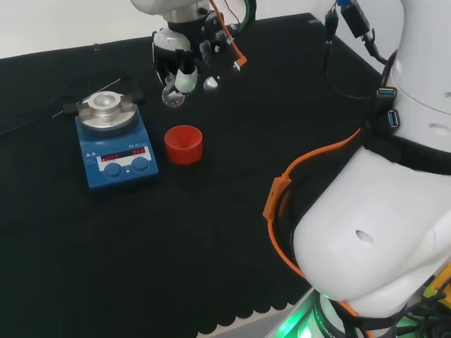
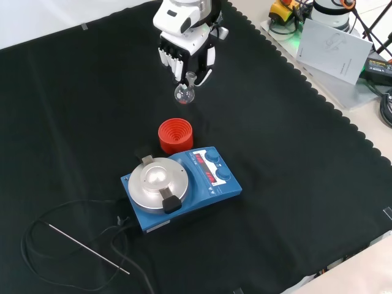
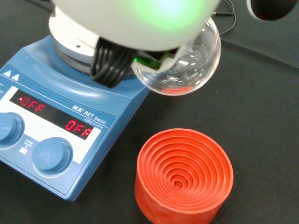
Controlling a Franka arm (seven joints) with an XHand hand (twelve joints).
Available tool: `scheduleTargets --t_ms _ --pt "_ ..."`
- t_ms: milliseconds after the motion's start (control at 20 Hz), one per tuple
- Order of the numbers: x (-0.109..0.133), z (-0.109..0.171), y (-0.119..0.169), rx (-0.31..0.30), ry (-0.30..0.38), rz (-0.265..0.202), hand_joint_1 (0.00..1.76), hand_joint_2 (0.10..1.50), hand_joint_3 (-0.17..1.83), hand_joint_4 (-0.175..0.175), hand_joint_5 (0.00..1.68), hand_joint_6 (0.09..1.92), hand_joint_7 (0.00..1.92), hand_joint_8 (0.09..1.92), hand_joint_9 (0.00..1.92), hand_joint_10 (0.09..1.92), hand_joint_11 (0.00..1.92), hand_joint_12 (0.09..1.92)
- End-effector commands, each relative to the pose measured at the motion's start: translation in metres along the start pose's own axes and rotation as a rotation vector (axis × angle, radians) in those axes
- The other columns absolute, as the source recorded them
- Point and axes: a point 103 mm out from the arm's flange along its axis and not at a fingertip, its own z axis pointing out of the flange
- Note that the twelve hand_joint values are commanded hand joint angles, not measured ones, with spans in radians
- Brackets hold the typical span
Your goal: Place the round-bottom flask on the heater.
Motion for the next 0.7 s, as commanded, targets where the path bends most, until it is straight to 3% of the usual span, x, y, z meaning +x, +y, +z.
scheduleTargets --t_ms 50,700 --pt "0.009 -0.025 0.002 -0.028 0.009 0.006 1.33 0.49 0.92 -0.175 1.25 0.66 1.48 0.60 1.66 0.38 1.56 0.95" --pt "0.026 -0.066 0.028 -0.013 -0.003 -0.076 1.33 0.48 0.93 -0.175 1.26 0.66 1.48 0.60 1.66 0.38 1.57 0.95"
